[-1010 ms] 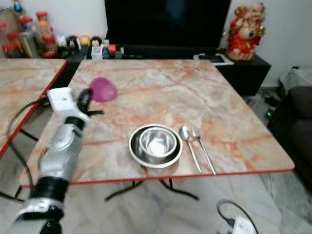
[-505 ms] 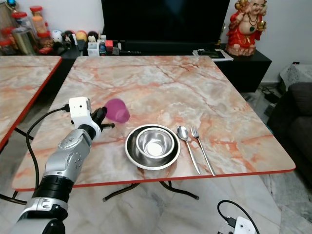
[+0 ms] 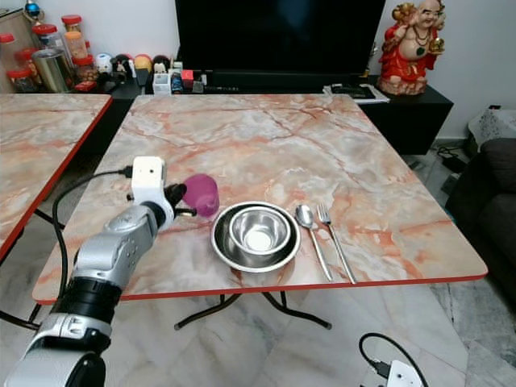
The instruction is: Setting the table
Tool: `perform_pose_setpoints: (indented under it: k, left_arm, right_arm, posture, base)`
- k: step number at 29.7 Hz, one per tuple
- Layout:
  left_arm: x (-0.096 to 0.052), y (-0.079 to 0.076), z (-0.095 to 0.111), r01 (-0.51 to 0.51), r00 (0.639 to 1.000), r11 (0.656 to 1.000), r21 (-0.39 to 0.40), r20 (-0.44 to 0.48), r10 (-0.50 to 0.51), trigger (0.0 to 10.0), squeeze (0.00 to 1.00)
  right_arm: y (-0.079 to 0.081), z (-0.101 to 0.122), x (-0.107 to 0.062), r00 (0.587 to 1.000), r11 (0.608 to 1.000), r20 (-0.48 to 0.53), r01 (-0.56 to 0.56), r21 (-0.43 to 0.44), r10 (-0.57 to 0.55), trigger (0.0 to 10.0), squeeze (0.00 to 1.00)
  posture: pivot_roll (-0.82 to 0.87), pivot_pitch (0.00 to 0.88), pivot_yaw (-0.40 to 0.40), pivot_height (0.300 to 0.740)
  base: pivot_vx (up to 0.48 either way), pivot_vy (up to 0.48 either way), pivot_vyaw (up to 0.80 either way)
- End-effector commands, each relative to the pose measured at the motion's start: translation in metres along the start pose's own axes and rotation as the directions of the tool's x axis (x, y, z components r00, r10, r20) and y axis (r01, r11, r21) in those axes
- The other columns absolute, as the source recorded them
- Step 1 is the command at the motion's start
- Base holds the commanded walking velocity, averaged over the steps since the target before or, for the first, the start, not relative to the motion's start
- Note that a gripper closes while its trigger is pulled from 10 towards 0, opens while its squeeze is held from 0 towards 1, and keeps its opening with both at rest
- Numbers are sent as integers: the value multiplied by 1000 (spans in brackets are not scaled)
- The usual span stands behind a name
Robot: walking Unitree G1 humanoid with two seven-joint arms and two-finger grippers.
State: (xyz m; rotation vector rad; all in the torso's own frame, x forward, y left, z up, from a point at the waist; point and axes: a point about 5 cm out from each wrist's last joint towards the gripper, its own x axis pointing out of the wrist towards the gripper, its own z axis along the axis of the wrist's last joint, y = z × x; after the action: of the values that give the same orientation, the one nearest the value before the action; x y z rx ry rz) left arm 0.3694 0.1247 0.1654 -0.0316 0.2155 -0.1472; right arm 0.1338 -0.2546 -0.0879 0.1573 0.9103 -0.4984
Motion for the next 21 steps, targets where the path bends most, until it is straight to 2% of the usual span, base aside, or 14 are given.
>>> perform_pose_setpoints:
  k: [1,9,21]
  left_arm:
    - [2,0,-1,-20,999,999,27,-33,21,10000,0]
    - [1,3,-8,-42,991,998,38,-127,46,10000,0]
    - [-2,7,-7,-65,987,998,3,-145,65,10000,0]
  right_arm:
    - [2,5,1,1000,1000,18,-3,7,3,10000,0]
    - [1,1,0,1000,1000,11,4,14,-4,10000,0]
    - [2,1,0,1000,1000,9,1,13,-1,10000,0]
  posture:
    - [65,0,-45,736]
    - [66,0,-41,736]
    - [71,0,-44,736]
  base:
    - [0,0,0]
    - [0,0,0]
    - [0,0,0]
